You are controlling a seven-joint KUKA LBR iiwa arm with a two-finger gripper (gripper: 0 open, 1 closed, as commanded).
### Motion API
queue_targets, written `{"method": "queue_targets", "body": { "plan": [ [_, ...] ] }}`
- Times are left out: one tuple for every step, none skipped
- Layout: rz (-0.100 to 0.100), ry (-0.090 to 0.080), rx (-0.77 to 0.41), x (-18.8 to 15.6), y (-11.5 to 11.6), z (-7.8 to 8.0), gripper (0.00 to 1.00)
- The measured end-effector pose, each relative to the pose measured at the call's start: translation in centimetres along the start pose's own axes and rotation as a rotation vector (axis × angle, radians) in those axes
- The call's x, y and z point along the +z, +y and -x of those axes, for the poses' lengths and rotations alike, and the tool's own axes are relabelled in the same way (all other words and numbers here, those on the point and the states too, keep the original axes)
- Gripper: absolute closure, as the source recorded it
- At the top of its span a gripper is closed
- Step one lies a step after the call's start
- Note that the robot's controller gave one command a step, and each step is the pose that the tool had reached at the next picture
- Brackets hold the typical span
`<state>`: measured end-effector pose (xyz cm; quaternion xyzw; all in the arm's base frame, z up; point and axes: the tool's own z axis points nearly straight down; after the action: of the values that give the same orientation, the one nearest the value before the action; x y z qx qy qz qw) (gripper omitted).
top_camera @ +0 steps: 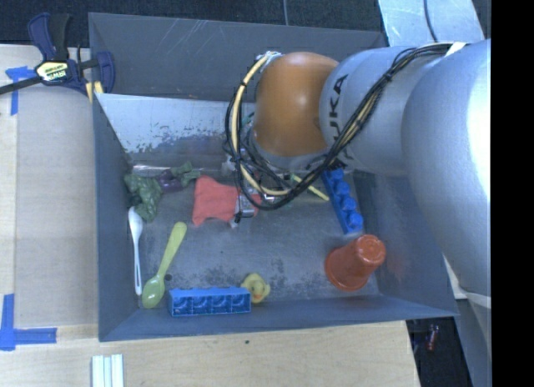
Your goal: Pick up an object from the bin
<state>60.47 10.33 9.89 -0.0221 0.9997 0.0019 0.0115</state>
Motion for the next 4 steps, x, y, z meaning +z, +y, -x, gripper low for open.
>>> {"method": "queue_targets", "body": {
  "plan": [
    [-0.004, 0.003, 0.146, 2.5, -6.1, 1.2, 1.00],
    [-0.004, 0.003, 0.146, 2.5, -6.1, 1.2, 1.00],
    [-0.004, 0.009, 0.131, -4.6, -6.4, 0.5, 1.00],
    [-0.003, -0.003, -0.139, -2.6, -2.9, 1.6, 1.00]
  ]
}}
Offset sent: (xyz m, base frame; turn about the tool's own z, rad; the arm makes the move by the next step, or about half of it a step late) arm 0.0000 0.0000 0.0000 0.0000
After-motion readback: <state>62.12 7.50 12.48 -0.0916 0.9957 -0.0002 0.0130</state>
